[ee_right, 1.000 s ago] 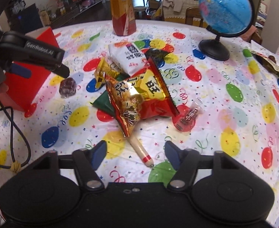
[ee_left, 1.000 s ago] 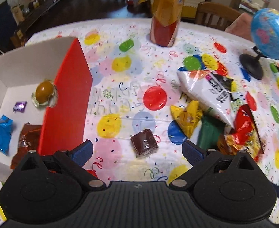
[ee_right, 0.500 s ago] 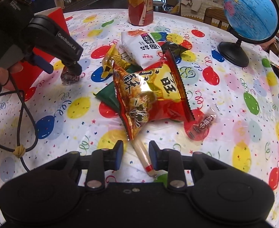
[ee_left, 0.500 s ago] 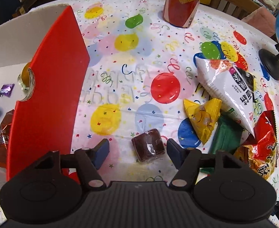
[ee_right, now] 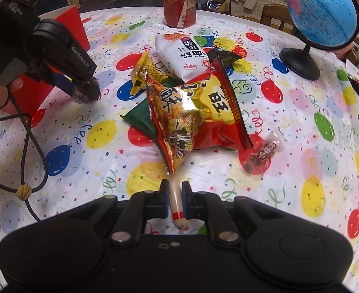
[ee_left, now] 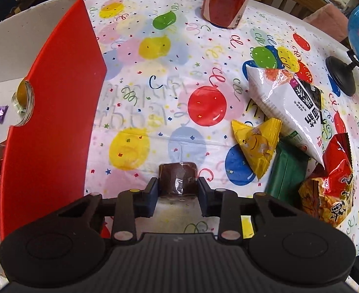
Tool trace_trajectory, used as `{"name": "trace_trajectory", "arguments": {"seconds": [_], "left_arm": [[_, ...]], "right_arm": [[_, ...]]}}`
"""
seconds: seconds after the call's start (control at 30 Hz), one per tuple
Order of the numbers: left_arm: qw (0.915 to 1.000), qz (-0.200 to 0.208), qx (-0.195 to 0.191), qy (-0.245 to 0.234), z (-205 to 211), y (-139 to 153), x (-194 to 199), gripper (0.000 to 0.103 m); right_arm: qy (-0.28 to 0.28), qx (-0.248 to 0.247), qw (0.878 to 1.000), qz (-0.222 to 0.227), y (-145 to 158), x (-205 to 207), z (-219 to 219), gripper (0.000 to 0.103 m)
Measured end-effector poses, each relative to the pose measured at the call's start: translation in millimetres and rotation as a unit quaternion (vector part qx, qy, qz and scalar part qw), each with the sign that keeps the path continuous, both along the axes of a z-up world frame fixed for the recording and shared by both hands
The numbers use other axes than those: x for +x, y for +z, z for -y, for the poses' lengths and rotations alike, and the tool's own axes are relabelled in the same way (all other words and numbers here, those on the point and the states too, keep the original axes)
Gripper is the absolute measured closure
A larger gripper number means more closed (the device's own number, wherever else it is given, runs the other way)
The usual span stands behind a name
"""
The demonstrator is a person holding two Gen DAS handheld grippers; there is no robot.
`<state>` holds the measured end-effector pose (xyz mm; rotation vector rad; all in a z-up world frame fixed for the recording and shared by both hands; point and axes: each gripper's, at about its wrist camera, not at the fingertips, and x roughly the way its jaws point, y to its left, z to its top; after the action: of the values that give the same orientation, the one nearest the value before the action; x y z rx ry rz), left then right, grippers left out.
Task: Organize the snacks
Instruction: 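Grasp the brown wrapped cake with the left gripper while the right grasps the wooden candy stick, then carry the brown cake and candy stick with both grippers into the red box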
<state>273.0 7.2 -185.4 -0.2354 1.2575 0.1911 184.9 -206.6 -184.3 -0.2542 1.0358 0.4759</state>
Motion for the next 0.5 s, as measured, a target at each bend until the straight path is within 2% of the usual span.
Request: {"name": "trace_trajectory", "arguments": {"seconds": [0.23, 0.5], "left_arm": [[0.9999, 0.009, -0.011, -0.007, -1, 11, -15, 0.071], [0.9995, 0.012, -0.014, -0.025, -1, 29, -41, 0.071]], "right_arm": [[-0.034, 0.051, 0.998, -0.03, 7, -13, 12, 0.096], [-0.056, 0.088, 0.994, -0.035, 27, -42, 21, 0.096]]}}
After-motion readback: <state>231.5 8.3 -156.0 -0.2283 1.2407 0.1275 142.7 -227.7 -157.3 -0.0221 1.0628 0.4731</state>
